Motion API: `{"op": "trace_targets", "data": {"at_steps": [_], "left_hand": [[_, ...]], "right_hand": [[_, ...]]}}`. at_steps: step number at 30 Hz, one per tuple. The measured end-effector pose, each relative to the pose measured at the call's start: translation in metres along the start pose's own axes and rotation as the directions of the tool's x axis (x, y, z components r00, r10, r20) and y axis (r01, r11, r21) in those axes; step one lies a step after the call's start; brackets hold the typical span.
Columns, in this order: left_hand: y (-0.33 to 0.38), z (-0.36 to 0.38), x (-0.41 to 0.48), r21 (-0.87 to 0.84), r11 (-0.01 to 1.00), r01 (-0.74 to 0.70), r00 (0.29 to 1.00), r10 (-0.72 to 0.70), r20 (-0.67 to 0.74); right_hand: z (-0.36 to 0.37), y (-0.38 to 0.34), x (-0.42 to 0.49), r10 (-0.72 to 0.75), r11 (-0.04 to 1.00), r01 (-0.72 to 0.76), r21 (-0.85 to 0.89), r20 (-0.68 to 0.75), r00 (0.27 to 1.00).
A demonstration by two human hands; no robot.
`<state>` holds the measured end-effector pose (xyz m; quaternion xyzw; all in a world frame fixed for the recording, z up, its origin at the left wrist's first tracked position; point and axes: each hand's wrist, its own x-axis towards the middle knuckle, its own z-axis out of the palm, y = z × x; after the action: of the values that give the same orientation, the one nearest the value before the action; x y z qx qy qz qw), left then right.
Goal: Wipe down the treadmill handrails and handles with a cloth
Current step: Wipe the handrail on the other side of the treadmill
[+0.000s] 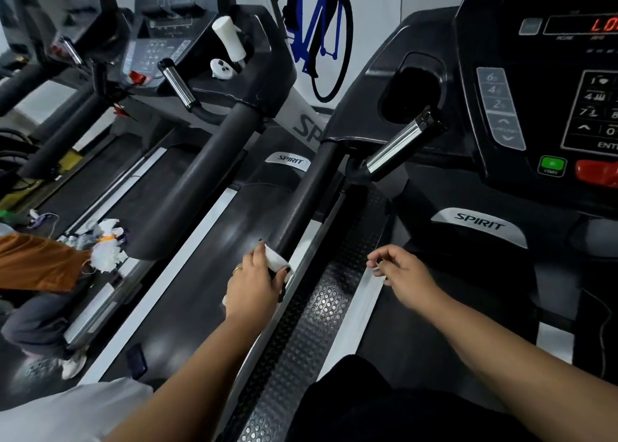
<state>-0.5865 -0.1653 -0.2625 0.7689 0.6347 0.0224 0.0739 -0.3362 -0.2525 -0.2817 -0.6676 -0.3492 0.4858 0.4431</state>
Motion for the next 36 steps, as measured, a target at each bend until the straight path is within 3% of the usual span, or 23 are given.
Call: {"op": "trace_targets", "data": {"at_steps": [9, 14, 18, 21, 25, 27, 32, 36], "left_hand": [[0.07, -0.009, 0.079, -0.041, 0.999, 0.019, 1.0, -0.018, 0.024], [0.082, -0.024, 0.106, -0.335, 0.935, 0.119, 0.971, -0.038, 0.237], [0.075, -0.045, 0.088, -0.605, 0.779, 0.163, 0.943, 0.058, 0.328], [0.065, -0.064, 0.068, -0.804, 0.551, 0.225, 0.929, 0.129, 0.348], [0.035, -0.073, 0.055, -0.918, 0.367, 0.149, 0.968, 0.133, 0.211], [0.013, -0.07, 0.055, -0.909, 0.403, 0.103, 0.981, 0.112, 0.161], [-0.032, -0.062, 0.062, -0.871, 0.483, 0.093, 0.993, 0.017, 0.116], [-0.061, -0.065, 0.08, -0.825, 0.561, 0.064, 0.998, -0.045, 0.047]], "right_hand": [[0.036, -0.023, 0.002, 0.099, 0.982, -0.089, 0.165, -0.051, 0.994], [0.075, -0.056, 0.012, 0.082, 0.885, -0.106, 0.453, 0.071, 0.994], [0.111, -0.069, 0.043, 0.18, 0.771, -0.206, 0.603, 0.104, 0.978], [0.135, -0.082, 0.062, 0.261, 0.776, -0.285, 0.563, 0.125, 0.957], [0.16, -0.094, 0.098, 0.405, 0.792, -0.305, 0.529, -0.081, 0.911], [0.166, -0.083, 0.125, 0.458, 0.806, -0.33, 0.491, -0.166, 0.873], [0.17, -0.082, 0.133, 0.413, 0.875, -0.258, 0.409, -0.355, 0.839], [0.19, -0.068, 0.107, 0.377, 0.894, -0.235, 0.38, -0.359, 0.854]]}}
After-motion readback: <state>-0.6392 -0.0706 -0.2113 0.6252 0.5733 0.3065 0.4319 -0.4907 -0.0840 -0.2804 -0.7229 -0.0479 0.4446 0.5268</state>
